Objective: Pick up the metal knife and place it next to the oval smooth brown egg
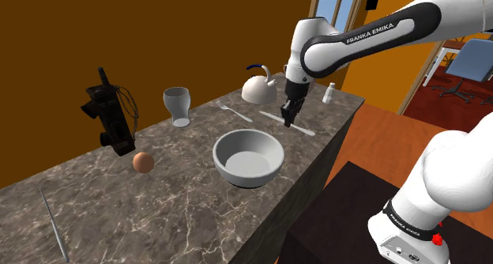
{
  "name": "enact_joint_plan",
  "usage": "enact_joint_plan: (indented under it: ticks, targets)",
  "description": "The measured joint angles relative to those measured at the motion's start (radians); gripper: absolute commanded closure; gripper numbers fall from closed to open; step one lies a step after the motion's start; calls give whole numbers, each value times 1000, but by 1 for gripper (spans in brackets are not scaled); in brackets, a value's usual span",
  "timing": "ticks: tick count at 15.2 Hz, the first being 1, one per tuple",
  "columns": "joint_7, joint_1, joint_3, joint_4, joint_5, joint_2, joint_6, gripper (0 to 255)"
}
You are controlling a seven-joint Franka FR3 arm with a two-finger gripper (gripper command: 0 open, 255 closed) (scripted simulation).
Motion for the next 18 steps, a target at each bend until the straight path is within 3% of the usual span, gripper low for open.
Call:
enact_joint_plan:
  ticks: [11,18]
  targets:
    - [7,-1,-2,103,-4,-48,-151,255]
    - [149,58,98,176,26,10,-157,255]
